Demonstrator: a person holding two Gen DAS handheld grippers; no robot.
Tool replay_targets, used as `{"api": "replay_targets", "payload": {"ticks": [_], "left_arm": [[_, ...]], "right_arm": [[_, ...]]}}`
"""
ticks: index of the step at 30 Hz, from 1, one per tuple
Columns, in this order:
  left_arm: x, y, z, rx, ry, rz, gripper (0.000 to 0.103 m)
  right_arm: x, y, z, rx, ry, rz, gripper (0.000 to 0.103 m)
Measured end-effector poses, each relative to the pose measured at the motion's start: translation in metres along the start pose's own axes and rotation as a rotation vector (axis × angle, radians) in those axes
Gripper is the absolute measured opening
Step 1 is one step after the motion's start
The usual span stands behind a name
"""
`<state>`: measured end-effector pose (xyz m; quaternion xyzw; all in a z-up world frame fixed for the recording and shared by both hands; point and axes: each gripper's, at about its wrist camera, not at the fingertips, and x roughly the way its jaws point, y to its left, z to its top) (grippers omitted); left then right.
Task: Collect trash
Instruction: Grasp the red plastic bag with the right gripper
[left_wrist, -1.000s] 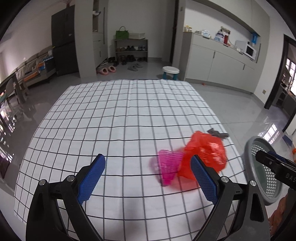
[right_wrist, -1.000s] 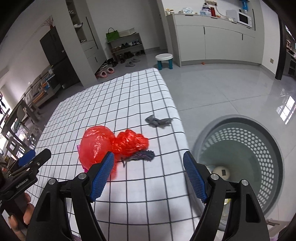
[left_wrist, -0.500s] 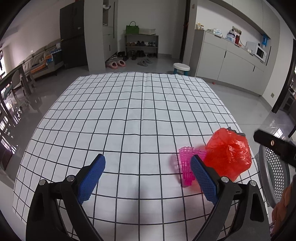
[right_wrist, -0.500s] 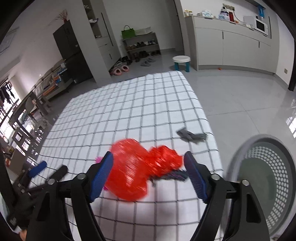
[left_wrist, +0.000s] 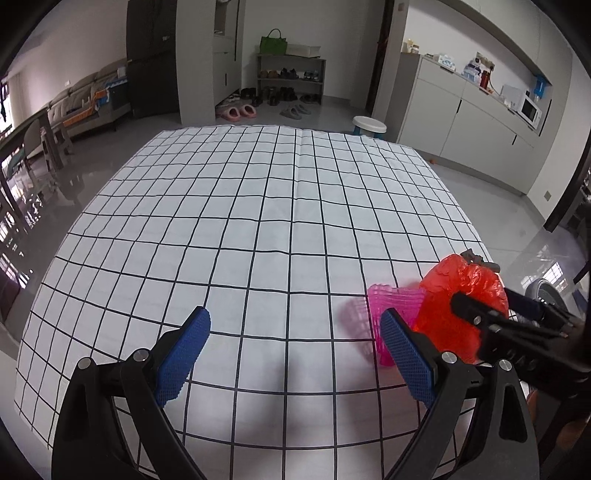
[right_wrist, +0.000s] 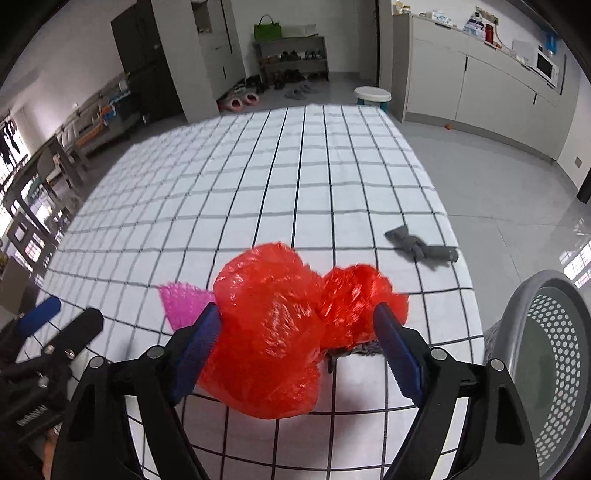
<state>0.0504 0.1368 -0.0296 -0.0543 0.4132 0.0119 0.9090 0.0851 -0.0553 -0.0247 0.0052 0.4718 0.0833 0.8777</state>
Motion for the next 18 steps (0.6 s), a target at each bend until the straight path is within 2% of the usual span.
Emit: {"api": "replay_targets", "payload": {"ticks": [1, 3, 5, 8, 11, 18], "left_arm": [[0.000, 0.001, 0.000, -0.001, -0.002, -0.001, 0.091], [-0.001, 0.001, 0.000, -0.003, -0.001, -0.004, 0.091], [0.000, 0.001, -0.001, -0.005, 0.006, -0.009, 0.091], [0.001, 0.002, -0.002, -0.013, 0.015, -0.020, 0.091], [0.001, 0.003, -0.002, -0.016, 0.013, -0.021, 0.091], [0.002, -0.001, -0.006, -0.008, 0.016, -0.025, 0.091]], "right_arm": [[0.000, 0.002, -0.001, -0.006, -0.001, -0.004, 0.078], [0.002, 0.004, -0.002, -0.018, 0.010, -0.008, 0.067], [0.004, 0.007, -0.003, -0.033, 0.021, -0.019, 0.046], [-0.002, 0.010, -0.003, -0.049, 0.006, -0.026, 0.030], [-0.013, 0.013, -0.001, -0.055, -0.025, -0.018, 0.021], [-0.046, 0.001, 0.011, -0.008, -0.104, 0.003, 0.019]]}}
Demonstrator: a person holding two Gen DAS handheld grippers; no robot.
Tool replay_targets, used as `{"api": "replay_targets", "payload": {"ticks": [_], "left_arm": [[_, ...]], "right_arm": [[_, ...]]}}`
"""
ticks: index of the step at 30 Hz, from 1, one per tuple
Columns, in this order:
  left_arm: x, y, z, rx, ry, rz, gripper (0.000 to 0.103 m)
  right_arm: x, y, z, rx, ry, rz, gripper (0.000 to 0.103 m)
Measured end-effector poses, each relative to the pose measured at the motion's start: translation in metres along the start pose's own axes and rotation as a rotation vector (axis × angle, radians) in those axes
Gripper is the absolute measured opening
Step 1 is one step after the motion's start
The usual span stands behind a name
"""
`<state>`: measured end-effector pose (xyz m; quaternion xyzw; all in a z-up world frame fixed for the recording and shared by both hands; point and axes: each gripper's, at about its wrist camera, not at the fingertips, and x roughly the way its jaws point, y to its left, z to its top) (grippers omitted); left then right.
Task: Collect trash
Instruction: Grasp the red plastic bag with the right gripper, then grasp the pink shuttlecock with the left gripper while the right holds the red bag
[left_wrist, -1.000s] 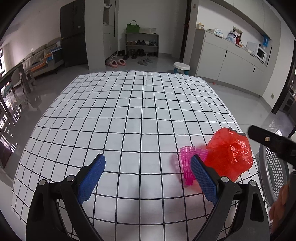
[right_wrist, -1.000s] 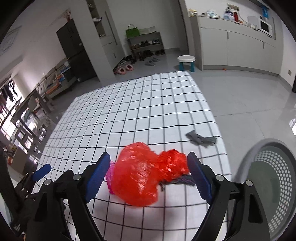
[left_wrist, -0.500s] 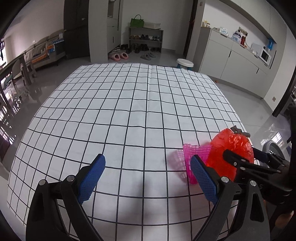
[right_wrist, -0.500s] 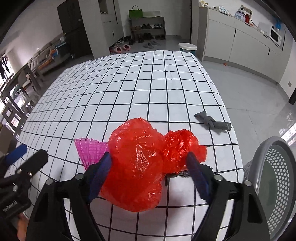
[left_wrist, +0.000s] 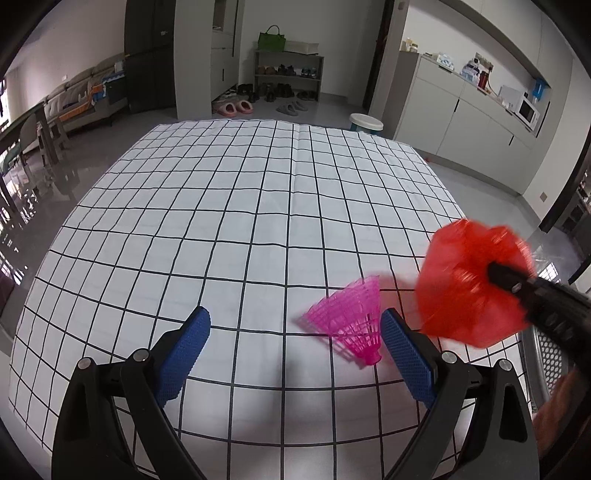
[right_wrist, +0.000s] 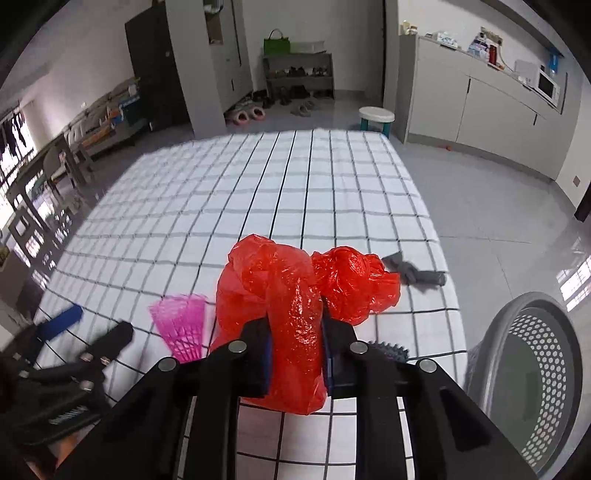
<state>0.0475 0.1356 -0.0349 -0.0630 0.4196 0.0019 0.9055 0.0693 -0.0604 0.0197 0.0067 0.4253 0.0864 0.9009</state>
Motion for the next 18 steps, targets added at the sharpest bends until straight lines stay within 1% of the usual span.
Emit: {"api": "replay_targets", "payload": {"ticks": [5, 9, 14, 18], "left_arm": [[0.004, -0.005, -0.003, 0.009, 0.010, -0.010, 0.092], [0.012, -0.017, -0.007, 0.035, 0.029, -0.022, 0.092], [0.027, -0.024, -0.010, 0.036, 0.065, -0.032, 0.091], [0.036, -0.030, -0.009, 0.038, 0.080, -0.025, 0.091]], "right_arm": [[-0.029, -0.017, 0.007, 0.039, -0.058, -0.025, 0.019], [-0.055, -0.034, 0.004, 0.076, -0.098, -0.052, 0.019], [-0.073, -0.058, -0.008, 0.131, -0.114, -0.083, 0.019], [-0.078, -0.073, -0.026, 0.164, -0.091, -0.101, 0.019]]}}
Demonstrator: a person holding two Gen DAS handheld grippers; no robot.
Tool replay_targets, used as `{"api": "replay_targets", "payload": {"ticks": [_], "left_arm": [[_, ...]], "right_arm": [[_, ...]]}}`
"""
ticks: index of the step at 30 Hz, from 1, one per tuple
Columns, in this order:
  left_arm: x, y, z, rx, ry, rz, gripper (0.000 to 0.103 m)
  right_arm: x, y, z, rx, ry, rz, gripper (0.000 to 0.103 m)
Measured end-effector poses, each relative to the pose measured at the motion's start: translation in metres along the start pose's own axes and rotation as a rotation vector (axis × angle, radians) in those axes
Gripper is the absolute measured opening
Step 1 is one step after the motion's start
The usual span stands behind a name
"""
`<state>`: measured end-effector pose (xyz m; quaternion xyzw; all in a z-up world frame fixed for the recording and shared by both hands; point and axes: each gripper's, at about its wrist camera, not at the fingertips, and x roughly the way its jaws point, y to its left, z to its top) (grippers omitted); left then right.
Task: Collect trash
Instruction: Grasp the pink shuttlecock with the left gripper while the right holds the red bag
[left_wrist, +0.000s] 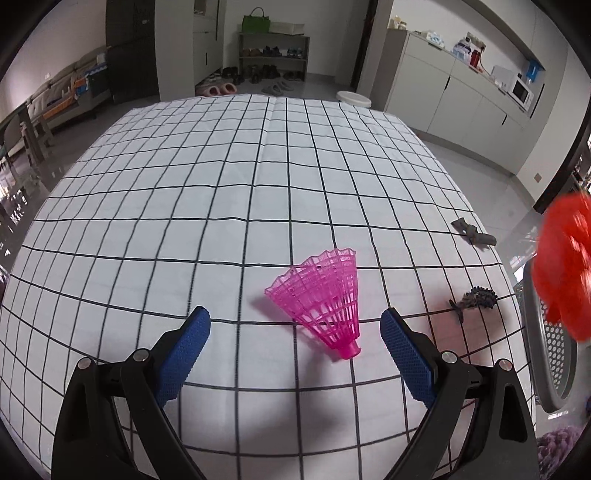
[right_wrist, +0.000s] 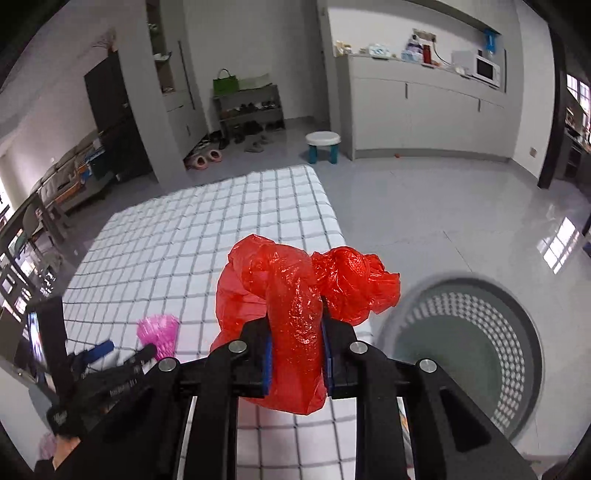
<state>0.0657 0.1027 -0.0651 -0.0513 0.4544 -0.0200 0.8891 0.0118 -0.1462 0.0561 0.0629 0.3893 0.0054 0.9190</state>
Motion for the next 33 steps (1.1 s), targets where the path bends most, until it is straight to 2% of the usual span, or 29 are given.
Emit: {"api": "replay_targets", "payload": {"ticks": [7, 10, 13, 15, 19, 20, 21, 27, 33], "left_arm": [[0.018, -0.008, 0.004, -0.010, 0.014, 0.019, 0.091], [0.026, -0.008, 0.007, -0.018, 0.023, 0.037, 0.086], [0.035, -0.011, 0.008, -0.012, 0.042, 0.045, 0.077], [0.040, -0.013, 0.007, -0.008, 0.053, 0.053, 0.067], [0.045, -0.019, 0.006, 0.011, 0.048, 0.077, 0.061], [0.045, -0.020, 0.006, 0.012, 0.045, 0.073, 0.051], [0.044, -0.021, 0.005, 0.018, 0.044, 0.076, 0.047], [0.036, -0.027, -0.001, 0.039, 0.043, 0.054, 0.042], [0.001, -0.043, -0.010, 0.112, -0.003, 0.012, 0.042]], "right_arm": [[0.000, -0.025, -0.022, 0.059, 0.052, -0.014, 0.019], [0.002, -0.027, -0.027, 0.074, 0.064, -0.010, 0.019], [0.000, -0.029, -0.031, 0.078, 0.070, -0.003, 0.019], [0.000, -0.029, -0.032, 0.079, 0.074, 0.001, 0.019], [0.001, -0.030, -0.033, 0.080, 0.080, 0.005, 0.019], [0.001, -0.031, -0.033, 0.080, 0.080, 0.005, 0.019], [0.001, -0.030, -0.034, 0.080, 0.080, 0.005, 0.019], [-0.005, -0.033, -0.035, 0.083, 0.065, 0.003, 0.019], [-0.021, -0.057, -0.037, 0.124, 0.044, -0.019, 0.019]]}}
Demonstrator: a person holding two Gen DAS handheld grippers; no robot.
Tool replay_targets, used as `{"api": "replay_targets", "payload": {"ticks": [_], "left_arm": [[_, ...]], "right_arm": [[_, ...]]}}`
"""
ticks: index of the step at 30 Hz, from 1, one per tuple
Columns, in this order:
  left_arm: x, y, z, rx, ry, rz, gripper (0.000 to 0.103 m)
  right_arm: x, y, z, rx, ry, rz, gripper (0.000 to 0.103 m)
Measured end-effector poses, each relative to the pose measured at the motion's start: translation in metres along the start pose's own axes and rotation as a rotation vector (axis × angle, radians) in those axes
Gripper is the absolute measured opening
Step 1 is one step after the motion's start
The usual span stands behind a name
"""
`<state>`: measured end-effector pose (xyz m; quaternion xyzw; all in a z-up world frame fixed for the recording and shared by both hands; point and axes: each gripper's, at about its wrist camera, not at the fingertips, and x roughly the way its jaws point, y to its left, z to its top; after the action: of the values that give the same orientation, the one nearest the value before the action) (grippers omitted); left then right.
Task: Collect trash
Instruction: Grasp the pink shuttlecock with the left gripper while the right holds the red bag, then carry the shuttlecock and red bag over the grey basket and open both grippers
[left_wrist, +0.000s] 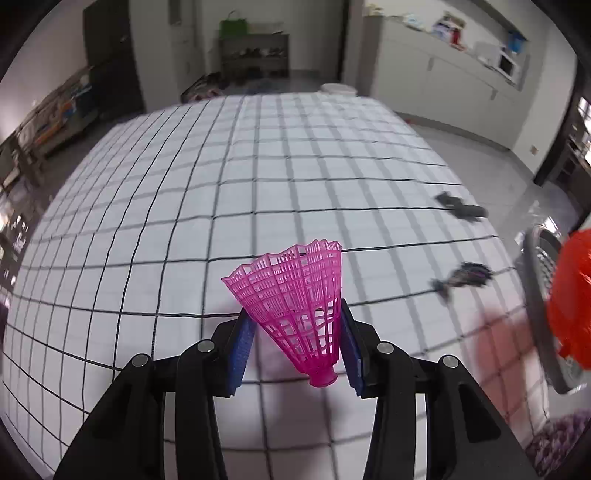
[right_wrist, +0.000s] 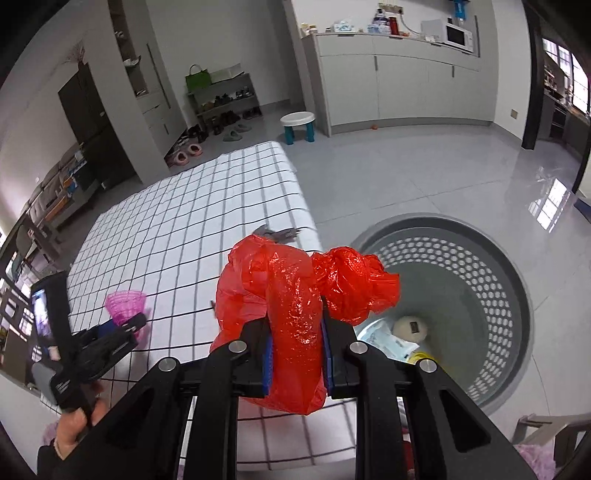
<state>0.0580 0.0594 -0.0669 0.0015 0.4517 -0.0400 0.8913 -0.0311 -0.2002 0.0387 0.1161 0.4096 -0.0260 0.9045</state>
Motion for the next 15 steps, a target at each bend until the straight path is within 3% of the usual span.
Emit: {"api": "replay_targets", "payload": {"ticks": [7, 15], "left_arm": [[-0.045, -0.051, 0.006, 0.094, -0.080, -0.081, 0.042], [-0.070, -0.143, 0.008, 0.219, -0.110, -0.214, 0.042]], "right_arm": [[-0.020, -0.046, -0.004, 0.061, -0.036, -0.043, 0.019], [-0.038, -0.107, -0.014, 0.135, -0.057, -0.120, 0.019]]}}
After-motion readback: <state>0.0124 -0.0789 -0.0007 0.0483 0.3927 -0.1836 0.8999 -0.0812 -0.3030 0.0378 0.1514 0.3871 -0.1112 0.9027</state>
